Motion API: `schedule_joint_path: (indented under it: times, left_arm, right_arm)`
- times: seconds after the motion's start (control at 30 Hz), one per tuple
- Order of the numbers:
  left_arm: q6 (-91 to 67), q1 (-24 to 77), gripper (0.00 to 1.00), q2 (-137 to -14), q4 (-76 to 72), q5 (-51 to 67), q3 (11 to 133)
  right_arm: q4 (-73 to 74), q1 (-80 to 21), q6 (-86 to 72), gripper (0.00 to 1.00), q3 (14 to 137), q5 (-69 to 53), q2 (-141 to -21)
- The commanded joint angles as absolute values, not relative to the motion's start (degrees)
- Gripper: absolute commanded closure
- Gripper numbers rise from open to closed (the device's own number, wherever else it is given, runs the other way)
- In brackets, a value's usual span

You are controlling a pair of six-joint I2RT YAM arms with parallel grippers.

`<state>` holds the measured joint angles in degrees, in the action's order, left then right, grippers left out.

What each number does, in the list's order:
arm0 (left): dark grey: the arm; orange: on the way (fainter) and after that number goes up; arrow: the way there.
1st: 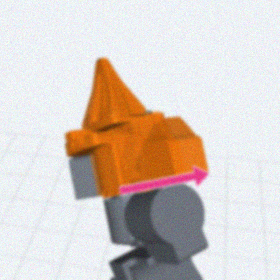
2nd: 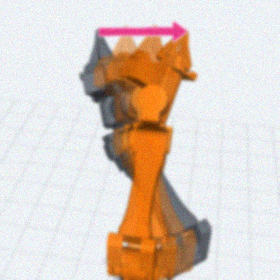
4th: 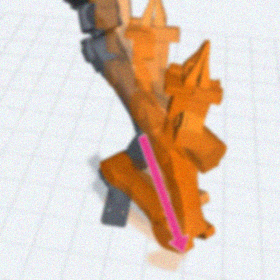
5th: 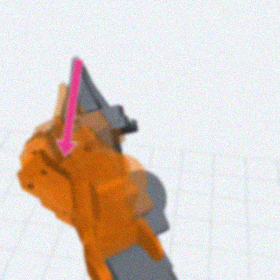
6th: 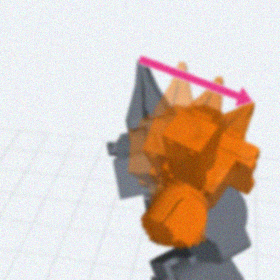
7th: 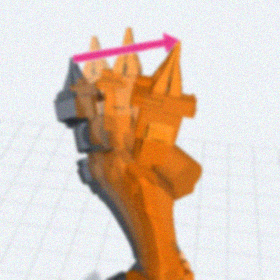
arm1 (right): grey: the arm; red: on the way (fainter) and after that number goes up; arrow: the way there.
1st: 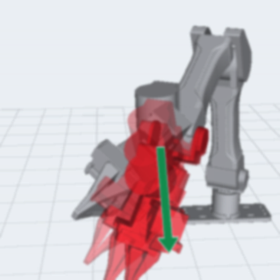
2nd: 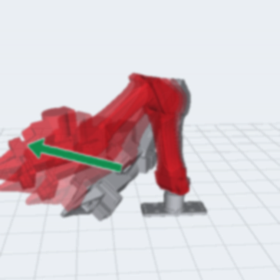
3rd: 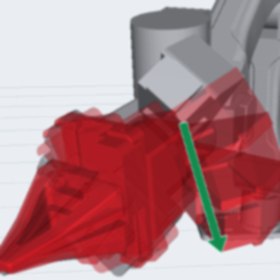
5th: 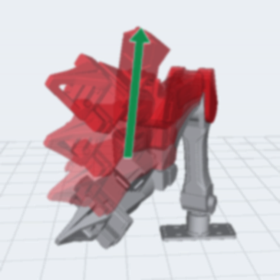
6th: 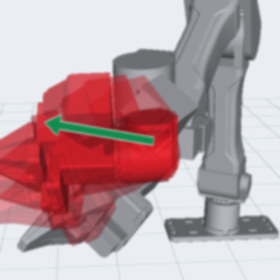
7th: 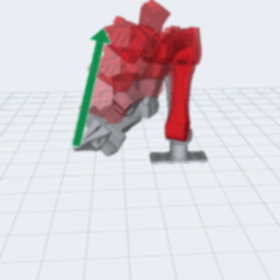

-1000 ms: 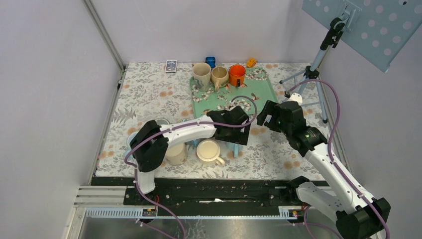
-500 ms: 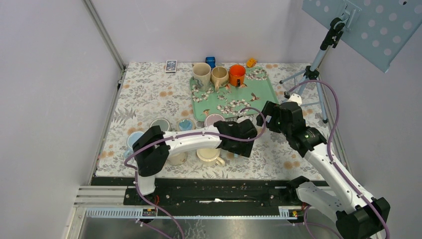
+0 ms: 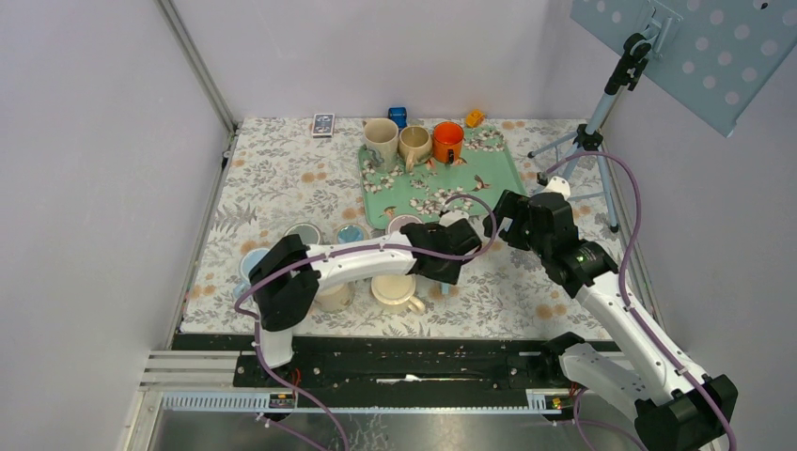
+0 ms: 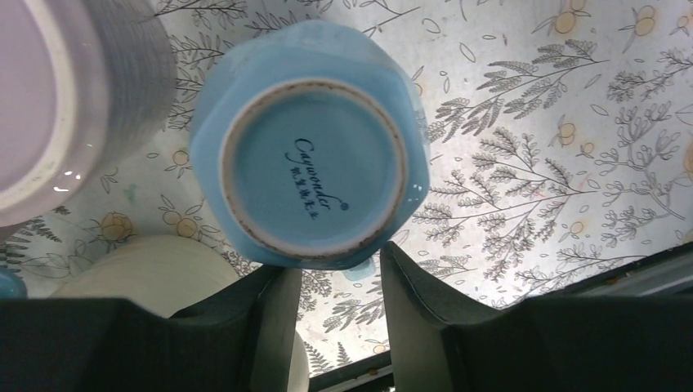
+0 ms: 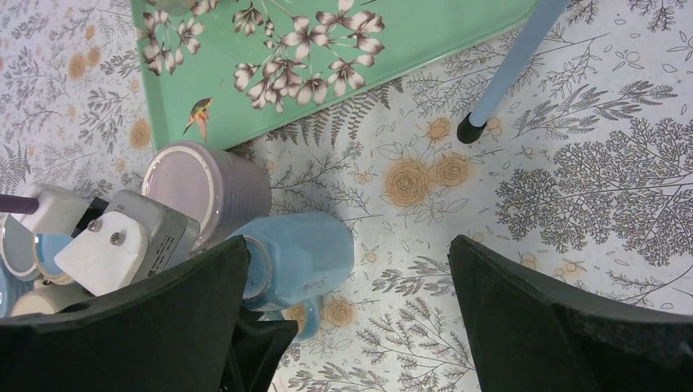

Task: Turn the mug right side up
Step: Turn over the cup at the center of the board.

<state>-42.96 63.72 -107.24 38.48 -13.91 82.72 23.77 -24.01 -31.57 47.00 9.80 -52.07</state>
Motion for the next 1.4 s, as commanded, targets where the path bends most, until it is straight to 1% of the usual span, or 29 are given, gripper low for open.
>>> schedule_joint_path:
  times: [0.0, 0.17, 0.37, 0.57, 0.7, 0.87, 1.3, 1.37]
  left_arm:
    - [-41.25, 62.97, 0.57, -106.66, 38.94, -17.68, 82.67]
    - [-39.6, 62.11, 0.6, -107.14, 39.63, -18.89, 82.83]
    - [-38.39, 61.33, 0.67, -107.32, 38.92, -18.46, 82.4]
    - [-37.62, 61.26, 0.66, -107.76, 37.98, -17.95, 81.94]
    - [-37.54, 61.28, 0.63, -108.2, 37.6, -17.99, 81.98]
    - [-37.49, 61.26, 0.63, -108.41, 37.15, -17.99, 82.06]
    - [-36.82, 61.11, 0.7, -109.09, 35.11, -16.94, 82.0]
    - [-36.56, 60.86, 0.72, -109.0, 34.72, -16.8, 82.04]
  right_arm:
    - [22.12, -24.14, -32.13, 0.0, 46.96, 9.72, -51.28]
    - [22.06, -24.15, -32.02, 0.0, 47.02, 9.62, -51.59]
    - [21.88, -24.11, -32.0, 0.0, 46.89, 9.85, -51.88]
    - [21.63, -24.17, -31.99, 0.0, 46.94, 9.86, -52.28]
    - [21.71, -24.17, -32.16, 0.0, 47.03, 9.76, -52.53]
    - [21.78, -24.15, -32.01, 0.0, 47.04, 9.91, -52.47]
    - [21.82, -24.15, -31.82, 0.0, 47.46, 9.74, -52.72]
    - [21.89, -24.11, -31.81, 0.0, 47.53, 9.68, -52.73]
